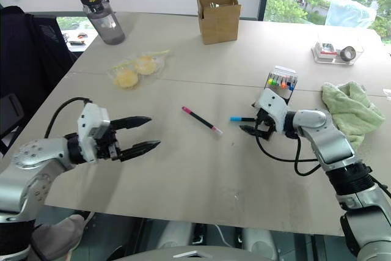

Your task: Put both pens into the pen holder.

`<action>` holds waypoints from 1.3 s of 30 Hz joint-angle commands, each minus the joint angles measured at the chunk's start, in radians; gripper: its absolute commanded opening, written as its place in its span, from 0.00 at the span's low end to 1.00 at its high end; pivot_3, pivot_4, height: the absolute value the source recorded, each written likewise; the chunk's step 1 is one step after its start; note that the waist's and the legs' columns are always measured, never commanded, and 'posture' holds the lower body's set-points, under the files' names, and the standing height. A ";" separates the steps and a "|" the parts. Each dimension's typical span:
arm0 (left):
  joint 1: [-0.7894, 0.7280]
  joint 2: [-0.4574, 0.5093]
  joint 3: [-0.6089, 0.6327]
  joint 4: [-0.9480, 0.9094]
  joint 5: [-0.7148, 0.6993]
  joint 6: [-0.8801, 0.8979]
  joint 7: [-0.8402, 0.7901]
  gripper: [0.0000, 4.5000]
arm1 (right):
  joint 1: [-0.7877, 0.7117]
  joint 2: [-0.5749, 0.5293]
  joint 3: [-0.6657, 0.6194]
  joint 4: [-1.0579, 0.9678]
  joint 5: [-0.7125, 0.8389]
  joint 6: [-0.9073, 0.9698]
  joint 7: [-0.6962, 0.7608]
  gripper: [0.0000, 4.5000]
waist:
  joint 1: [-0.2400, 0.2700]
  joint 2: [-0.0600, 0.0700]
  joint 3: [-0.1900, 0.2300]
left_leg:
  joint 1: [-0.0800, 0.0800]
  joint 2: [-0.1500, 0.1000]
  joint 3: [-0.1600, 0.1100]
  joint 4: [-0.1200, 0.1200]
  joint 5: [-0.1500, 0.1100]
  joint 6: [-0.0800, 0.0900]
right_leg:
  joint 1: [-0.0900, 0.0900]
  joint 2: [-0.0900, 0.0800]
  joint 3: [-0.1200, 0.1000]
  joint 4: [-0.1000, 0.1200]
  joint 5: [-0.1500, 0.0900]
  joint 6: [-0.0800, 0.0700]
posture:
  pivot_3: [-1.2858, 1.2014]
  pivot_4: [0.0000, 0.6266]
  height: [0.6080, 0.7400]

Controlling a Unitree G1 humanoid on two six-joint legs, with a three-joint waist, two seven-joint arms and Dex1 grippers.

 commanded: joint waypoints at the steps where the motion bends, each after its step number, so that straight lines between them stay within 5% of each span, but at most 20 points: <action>1: 0.031 0.044 0.060 -0.097 -0.078 0.035 -0.043 0.85 | -0.045 -0.023 0.028 0.073 -0.047 0.030 0.042 0.98 | -0.003 0.000 0.000 | 0.000 0.000 0.000 0.000 0.000 0.000 | 0.000 0.000 0.000 0.000 0.000 0.000 | 0.52 0.24 0.99; 6: 0.057 0.048 0.074 -0.129 -0.102 0.041 -0.042 0.85 | -0.086 -0.033 0.063 0.141 -0.091 0.089 0.072 0.98 | -0.007 0.000 0.000 | 0.000 0.000 0.000 0.000 0.000 0.000 | 0.000 0.000 0.000 0.001 0.000 0.000 | 0.52 0.24 0.99; 8: 0.061 0.051 0.069 -0.130 -0.096 0.036 -0.044 0.85 | -0.094 -0.035 0.066 0.147 -0.091 0.123 0.081 0.87 | -0.006 0.000 0.000 | 0.001 0.000 0.000 0.000 0.000 0.000 | 0.000 0.000 0.000 0.000 0.000 0.000 | 0.52 0.24 0.99; 17: 0.041 0.065 0.042 -0.113 -0.077 0.033 -0.051 0.85 | -0.034 -0.090 0.089 0.060 -0.081 0.228 0.134 0.00 | 0.002 0.000 -0.001 | 0.001 0.000 -0.001 0.001 0.000 0.000 | 0.001 -0.001 0.000 0.000 0.000 0.000 | 0.52 0.24 0.99; 23: -0.020 0.009 0.021 -0.075 -0.093 0.050 0.017 0.85 | 0.024 -0.080 0.026 -0.079 -0.004 0.292 0.131 0.00 | 0.017 -0.001 -0.001 | 0.000 0.000 -0.001 0.001 0.000 0.000 | 0.001 -0.001 -0.001 0.000 0.000 0.000 | 0.52 0.24 0.99; 34: -0.306 -0.412 -0.074 0.023 -0.267 0.311 0.483 0.85 | 0.036 0.129 -0.068 -0.424 0.237 0.429 0.031 0.00 | 0.013 -0.003 0.001 | -0.001 0.000 -0.002 0.001 0.000 0.000 | 0.001 0.000 -0.001 0.001 0.000 0.001 | 0.52 0.24 0.99; 39: -0.350 -0.487 -0.052 0.058 -0.321 0.315 0.529 0.85 | -0.014 0.216 -0.073 -0.443 0.248 0.449 -0.074 0.00 | 0.008 -0.004 0.001 | -0.001 -0.001 -0.002 0.002 0.000 0.000 | 0.001 0.000 -0.001 0.001 0.000 0.001 | 0.52 0.24 0.99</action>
